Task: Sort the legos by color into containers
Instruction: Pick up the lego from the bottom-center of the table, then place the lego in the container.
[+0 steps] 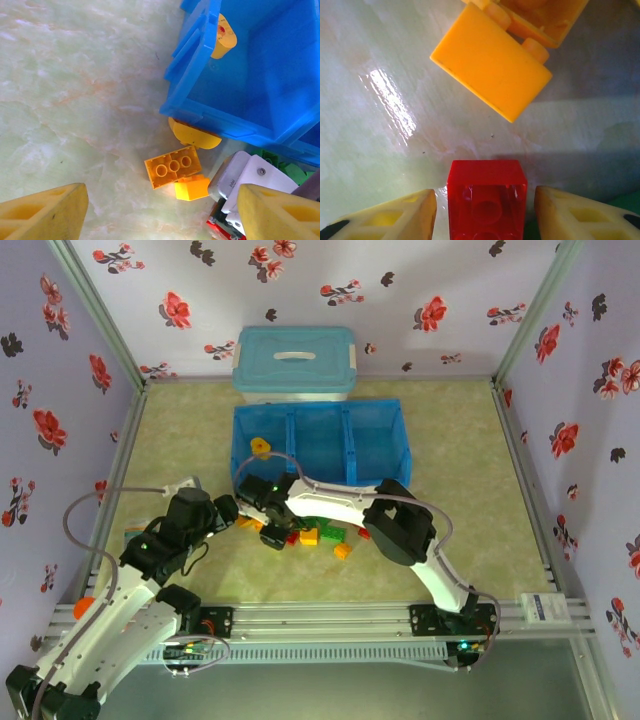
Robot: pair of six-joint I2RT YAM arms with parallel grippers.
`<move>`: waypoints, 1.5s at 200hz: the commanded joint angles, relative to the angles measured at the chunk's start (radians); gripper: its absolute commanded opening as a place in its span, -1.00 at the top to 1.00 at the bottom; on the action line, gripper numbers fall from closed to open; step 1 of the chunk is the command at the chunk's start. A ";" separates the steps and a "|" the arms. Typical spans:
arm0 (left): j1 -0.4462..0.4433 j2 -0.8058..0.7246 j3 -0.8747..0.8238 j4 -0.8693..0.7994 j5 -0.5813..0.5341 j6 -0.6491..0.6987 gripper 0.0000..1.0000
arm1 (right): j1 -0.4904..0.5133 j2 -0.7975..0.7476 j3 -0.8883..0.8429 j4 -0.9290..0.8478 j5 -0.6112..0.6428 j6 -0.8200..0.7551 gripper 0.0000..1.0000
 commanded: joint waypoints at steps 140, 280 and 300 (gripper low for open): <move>-0.046 0.019 0.023 0.059 0.014 0.051 -0.57 | -0.216 -0.513 -0.135 0.061 0.174 0.109 0.42; -0.276 0.298 0.093 0.181 0.026 0.100 -0.59 | -0.717 -0.391 -0.211 0.173 0.095 0.271 0.06; -0.305 0.351 0.099 0.216 0.052 0.097 -0.59 | -0.716 -0.416 -0.212 0.175 0.127 0.285 -0.53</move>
